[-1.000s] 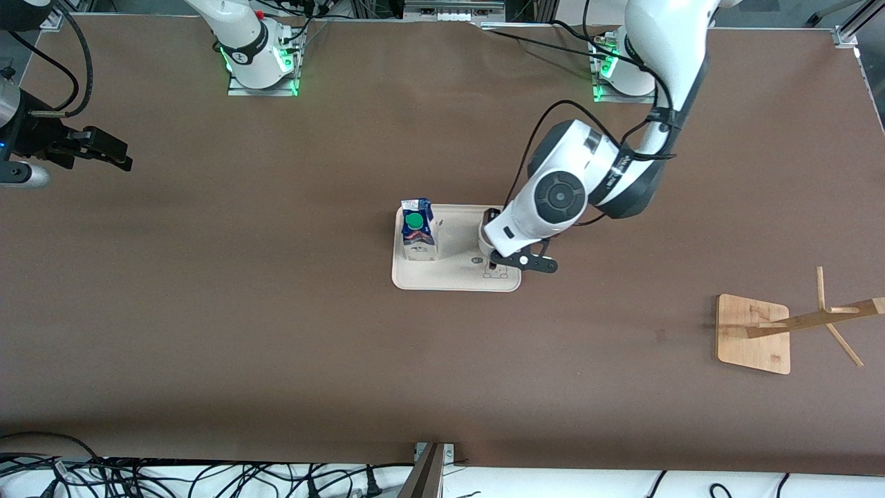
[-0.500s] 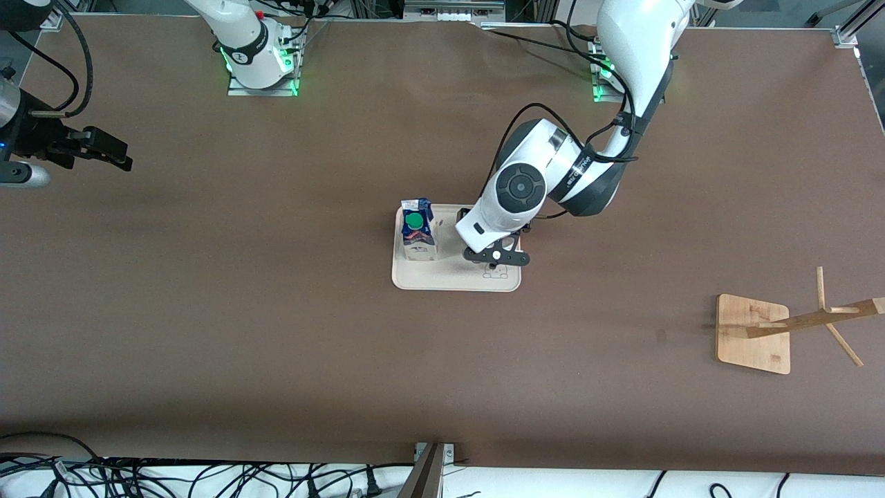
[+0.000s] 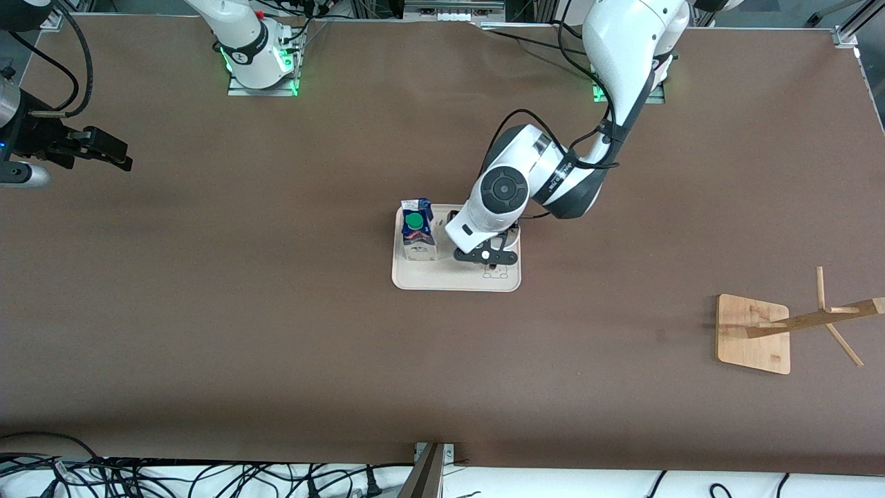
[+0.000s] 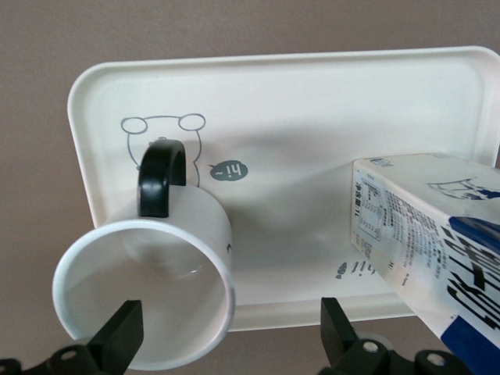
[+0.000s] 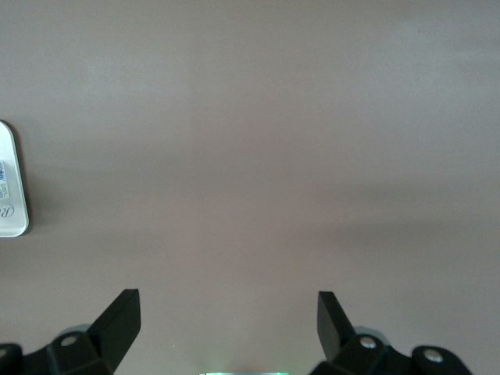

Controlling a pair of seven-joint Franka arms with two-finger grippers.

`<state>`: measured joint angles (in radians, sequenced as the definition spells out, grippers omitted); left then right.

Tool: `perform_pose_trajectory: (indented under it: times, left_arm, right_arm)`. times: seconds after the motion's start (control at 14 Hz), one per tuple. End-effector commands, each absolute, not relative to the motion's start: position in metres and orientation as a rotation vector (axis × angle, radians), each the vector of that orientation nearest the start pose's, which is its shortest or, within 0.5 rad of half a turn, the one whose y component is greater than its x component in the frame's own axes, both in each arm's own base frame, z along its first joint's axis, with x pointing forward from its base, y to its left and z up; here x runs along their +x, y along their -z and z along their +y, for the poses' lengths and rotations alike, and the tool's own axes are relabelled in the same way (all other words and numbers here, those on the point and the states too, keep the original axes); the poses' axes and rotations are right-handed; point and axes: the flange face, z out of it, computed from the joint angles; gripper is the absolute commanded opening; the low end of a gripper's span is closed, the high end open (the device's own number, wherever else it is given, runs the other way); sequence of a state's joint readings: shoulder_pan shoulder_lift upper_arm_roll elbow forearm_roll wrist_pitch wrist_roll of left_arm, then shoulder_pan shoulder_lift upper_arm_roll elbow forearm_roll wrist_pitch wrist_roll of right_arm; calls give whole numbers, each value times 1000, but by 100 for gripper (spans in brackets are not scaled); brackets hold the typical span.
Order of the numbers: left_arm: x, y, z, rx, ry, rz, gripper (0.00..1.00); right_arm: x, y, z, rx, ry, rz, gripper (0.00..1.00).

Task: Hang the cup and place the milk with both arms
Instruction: 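Reach the left gripper down to the white mug on the tray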

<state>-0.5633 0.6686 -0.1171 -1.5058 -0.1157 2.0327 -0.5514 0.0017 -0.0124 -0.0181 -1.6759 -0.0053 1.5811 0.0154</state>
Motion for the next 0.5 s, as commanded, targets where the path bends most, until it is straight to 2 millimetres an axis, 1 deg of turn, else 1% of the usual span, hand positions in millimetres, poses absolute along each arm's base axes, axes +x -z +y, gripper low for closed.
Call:
perform_pose_trajectory:
  times: [0.0, 0.14, 0.43]
  left_arm:
    - [538, -266, -449, -3182, -333, 79, 100]
    - [539, -263, -447, -3159, -307, 91, 100]
    - [541, -252, -443, -3127, -295, 127, 100]
  right_arm:
    - [545, -586, -10, -3146, -133, 60, 100]
    - [545, -586, -11, -3146, -133, 62, 100]
    - [545, -586, -10, -3146, -133, 60, 100]
